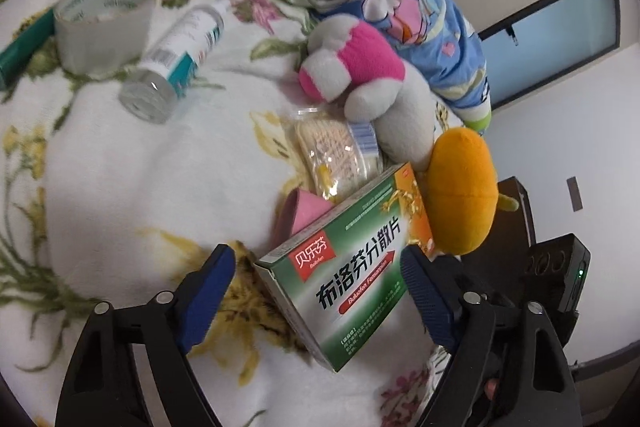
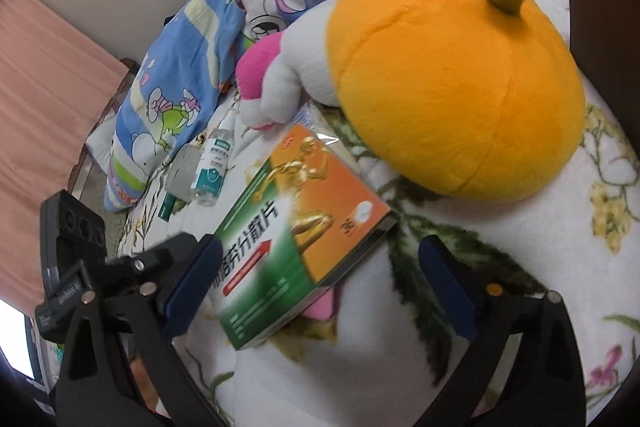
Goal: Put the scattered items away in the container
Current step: 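Grasp the green-and-orange medicine box with the right gripper and lift, then carry the medicine box with the right gripper over the black box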
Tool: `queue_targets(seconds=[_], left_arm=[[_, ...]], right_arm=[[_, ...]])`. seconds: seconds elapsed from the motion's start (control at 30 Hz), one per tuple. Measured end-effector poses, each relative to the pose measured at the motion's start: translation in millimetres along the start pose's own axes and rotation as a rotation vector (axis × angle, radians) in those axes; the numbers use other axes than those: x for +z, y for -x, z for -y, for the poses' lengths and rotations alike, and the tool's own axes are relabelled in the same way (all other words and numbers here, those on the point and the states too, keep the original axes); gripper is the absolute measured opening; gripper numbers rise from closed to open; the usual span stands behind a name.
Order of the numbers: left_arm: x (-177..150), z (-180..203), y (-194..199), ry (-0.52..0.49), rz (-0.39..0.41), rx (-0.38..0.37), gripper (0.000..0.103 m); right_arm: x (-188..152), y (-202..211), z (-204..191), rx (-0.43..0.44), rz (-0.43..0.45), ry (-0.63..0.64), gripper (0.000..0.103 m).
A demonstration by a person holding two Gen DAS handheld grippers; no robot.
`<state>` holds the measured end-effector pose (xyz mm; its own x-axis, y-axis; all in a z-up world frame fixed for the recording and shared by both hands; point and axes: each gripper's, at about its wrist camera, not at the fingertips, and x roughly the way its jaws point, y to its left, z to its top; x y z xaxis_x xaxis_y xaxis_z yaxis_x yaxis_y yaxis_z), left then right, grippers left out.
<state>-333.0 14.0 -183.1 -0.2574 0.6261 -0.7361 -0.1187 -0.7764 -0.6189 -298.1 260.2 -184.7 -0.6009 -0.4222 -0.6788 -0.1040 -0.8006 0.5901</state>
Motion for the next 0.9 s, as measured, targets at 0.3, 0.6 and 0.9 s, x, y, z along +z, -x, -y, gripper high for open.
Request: queue_targets(seconds=[0.3,0.6,0.9], left_arm=[[-7,3,-12,-0.023,-0.016,-0.012,0.053],[-7,7,10,-0.045,0.036,-0.01,0.052],[-11,29,47,-0.081,0.09,-0.021,0.052]], right_arm=[[2,-18,2,0.007,-0.022,0.003,0.067],[1,-8,-15,0.045,0.024,0.044,0.056],[2,26,-41,0.073,0.073,0.083,0.056]])
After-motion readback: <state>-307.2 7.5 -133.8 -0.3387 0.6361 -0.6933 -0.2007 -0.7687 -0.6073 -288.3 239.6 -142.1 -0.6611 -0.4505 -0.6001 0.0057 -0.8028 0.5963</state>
